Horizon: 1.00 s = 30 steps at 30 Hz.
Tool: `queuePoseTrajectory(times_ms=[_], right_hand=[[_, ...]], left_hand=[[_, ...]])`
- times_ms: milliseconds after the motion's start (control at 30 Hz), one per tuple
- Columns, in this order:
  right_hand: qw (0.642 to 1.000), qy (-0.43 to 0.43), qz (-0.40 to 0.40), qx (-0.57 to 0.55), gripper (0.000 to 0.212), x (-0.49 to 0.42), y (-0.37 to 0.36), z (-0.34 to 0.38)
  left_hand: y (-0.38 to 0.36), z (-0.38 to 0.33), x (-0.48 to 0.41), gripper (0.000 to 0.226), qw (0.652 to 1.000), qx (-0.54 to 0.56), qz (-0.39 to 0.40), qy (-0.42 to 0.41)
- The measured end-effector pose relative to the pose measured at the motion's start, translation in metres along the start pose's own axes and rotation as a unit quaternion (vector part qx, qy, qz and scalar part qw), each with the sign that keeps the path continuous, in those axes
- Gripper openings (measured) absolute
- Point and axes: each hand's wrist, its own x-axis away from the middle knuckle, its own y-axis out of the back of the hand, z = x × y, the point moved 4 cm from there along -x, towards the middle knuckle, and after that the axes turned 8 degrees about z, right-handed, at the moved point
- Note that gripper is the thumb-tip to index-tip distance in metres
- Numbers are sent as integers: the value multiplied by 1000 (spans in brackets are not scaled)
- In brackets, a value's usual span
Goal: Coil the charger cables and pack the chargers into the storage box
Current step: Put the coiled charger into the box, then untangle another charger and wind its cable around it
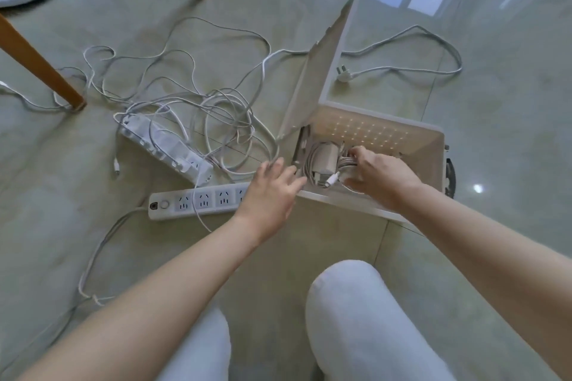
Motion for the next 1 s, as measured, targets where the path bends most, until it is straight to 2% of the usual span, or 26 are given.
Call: queuePoseTrajectory(times_ms=[33, 100, 200, 233, 300, 367, 467, 533, 633, 767, 867, 1000], right_hand=[[1000, 12, 11, 1, 42, -6, -10, -1], [999, 42, 31, 4, 48, -19, -29, 1], [997, 59, 14, -52, 57, -31, -49, 4], [995, 64, 3, -75, 58, -34, -54, 5], [991, 75, 6, -110, 58, -39, -63, 8], [989, 86, 22, -114, 56, -44, -66, 8], [995, 102, -3, -13, 48, -51, -66, 12], [997, 70, -26, 8, 39, -54, -66, 15], [998, 33, -31, -44, 34, -56, -66, 17], [994, 59, -23, -95, 37, -50, -67, 14], [986, 83, -88, -117, 36, -39, -69, 22], [965, 162, -168, -122, 33, -28, -68, 46]], left_hand=[[-8, -3, -5, 47, 1000, -6, -2, -11], [-22, -2, -14, 29, 997, 14, -69, -22], [-35, 9, -21, 8, 975, 136, -168, -40], [-36, 11, -22, 11, 969, 160, -183, -45], [-39, 15, -21, 24, 963, 185, -190, -49], [-41, 15, -21, 25, 958, 204, -191, -57], [-44, 14, -20, 24, 950, 224, -210, -53], [-46, 13, -19, 23, 945, 237, -222, -48], [-51, 12, -18, 22, 936, 263, -233, -36], [-54, 9, -17, 25, 927, 282, -245, -21], [-54, 11, -17, 24, 932, 269, -242, -29], [-47, 11, -14, 21, 941, 247, -226, -45]])
